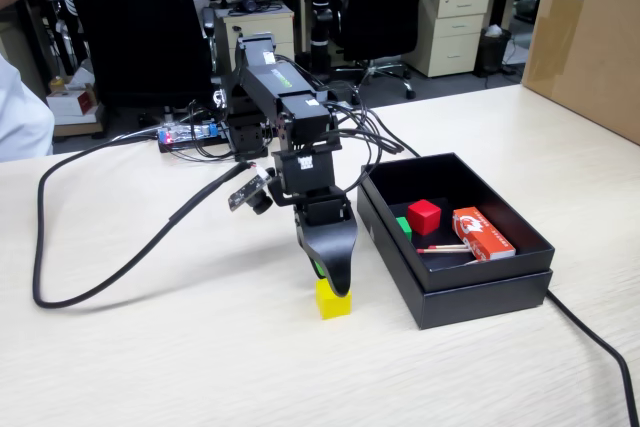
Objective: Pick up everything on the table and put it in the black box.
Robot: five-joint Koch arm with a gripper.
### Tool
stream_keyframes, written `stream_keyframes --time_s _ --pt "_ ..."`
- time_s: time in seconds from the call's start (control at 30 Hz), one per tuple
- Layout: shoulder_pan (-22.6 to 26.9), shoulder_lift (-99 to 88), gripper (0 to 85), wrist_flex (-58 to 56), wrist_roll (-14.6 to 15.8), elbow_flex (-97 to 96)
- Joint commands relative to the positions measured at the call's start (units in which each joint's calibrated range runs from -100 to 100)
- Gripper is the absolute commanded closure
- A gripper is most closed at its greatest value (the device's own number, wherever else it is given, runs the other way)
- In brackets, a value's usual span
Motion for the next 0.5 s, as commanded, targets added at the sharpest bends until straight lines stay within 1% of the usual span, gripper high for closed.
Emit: stream_keyframes --time_s 0.0,0.03,0.07,0.2,0.3,0.33,0.37,0.47 --pt "-0.10 0.01 43.5 0.73 -1.27 4.73" --pt "-0.10 0.36 45.4 0.30 -1.47 4.82" --pt "-0.10 1.04 51.7 0.04 -1.81 4.82" --pt "-0.15 1.85 65.8 -0.65 -1.90 5.64" --pt "-0.29 1.85 83.4 -0.65 -1.86 6.64" --pt "-0.34 1.85 84.6 -0.65 -1.86 6.73" --pt "-0.24 -12.73 84.6 -0.74 -1.61 -0.34" --pt "0.44 -22.25 84.6 -0.74 -1.56 -4.15"
